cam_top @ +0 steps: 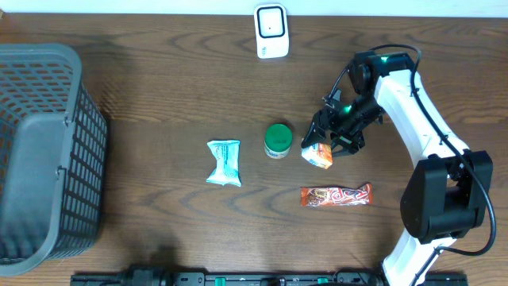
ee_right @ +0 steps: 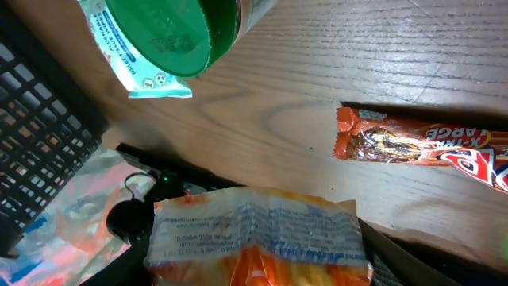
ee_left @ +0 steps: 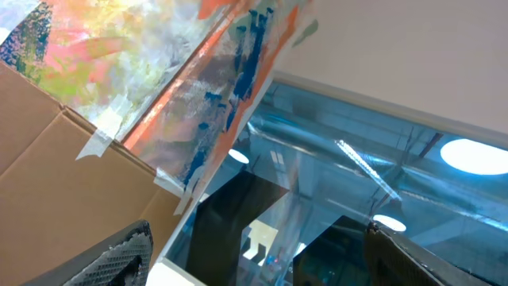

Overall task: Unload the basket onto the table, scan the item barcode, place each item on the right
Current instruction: 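Carry the Kleenex pack up to the white scanner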

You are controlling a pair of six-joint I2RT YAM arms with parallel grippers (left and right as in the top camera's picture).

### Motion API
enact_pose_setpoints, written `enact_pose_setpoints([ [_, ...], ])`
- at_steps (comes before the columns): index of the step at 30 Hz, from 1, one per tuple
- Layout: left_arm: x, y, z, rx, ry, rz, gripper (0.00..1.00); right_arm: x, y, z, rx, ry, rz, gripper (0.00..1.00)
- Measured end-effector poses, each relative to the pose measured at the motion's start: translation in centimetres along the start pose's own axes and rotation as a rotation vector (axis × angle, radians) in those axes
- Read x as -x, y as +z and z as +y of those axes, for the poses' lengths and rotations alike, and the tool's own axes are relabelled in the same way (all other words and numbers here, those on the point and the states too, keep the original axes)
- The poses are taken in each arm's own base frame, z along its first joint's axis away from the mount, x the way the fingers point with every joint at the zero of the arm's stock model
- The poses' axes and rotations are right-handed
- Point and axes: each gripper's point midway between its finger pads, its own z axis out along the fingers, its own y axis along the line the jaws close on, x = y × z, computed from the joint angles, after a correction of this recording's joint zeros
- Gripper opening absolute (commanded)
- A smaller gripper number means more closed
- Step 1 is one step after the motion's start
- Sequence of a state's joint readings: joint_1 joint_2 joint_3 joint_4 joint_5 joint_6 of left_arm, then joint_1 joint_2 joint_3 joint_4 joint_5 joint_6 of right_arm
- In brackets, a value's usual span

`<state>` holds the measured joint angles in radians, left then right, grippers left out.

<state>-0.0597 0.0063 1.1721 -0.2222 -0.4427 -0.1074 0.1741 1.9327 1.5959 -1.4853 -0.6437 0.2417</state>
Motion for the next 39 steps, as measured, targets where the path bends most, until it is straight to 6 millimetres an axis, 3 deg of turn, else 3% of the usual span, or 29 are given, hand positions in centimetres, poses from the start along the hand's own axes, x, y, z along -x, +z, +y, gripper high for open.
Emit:
enact_pose_setpoints([
  [7,-2.3,0.2,0.3,0.012,0.038,0.069,0.84,1.5,-0.9,0.9,0.007,-0.07,-0.072,0.56],
  [13,-3.7,0.4,0.4,0.018,0.057,0.103,0.84,6.9,-4.9,3.2,-0.042,-0.239,-0.345,0.56],
  [16,-5.4,0.2,0.8,0.029,0.091,0.166,0.84,9.2,-7.4,4.6,-0.076,-0.309,-0.485,0.51],
  [22,-10.3,-1.0,2.3,0.063,0.2,0.362,0.84,13.9,-11.2,10.2,-0.11,-0.549,-0.802,0.47],
  [26,-13.3,-2.5,3.7,0.084,0.274,0.502,0.84,16.1,-13.5,13.5,-0.146,-0.644,-1.003,0.45],
  [31,-15.3,-3.9,4.8,0.103,0.332,0.606,0.84,18.3,-16.3,16.2,-0.213,-0.667,-1.232,0.42],
  [35,-17.2,-5.6,6.1,0.122,0.391,0.713,0.85,21.2,-16.1,16.6,-0.248,-0.65,-1.331,0.4],
  [39,-18.3,-7.0,7.0,0.136,0.436,0.794,0.84,26.0,-13.7,15.7,-0.268,-0.631,-1.387,0.42],
])
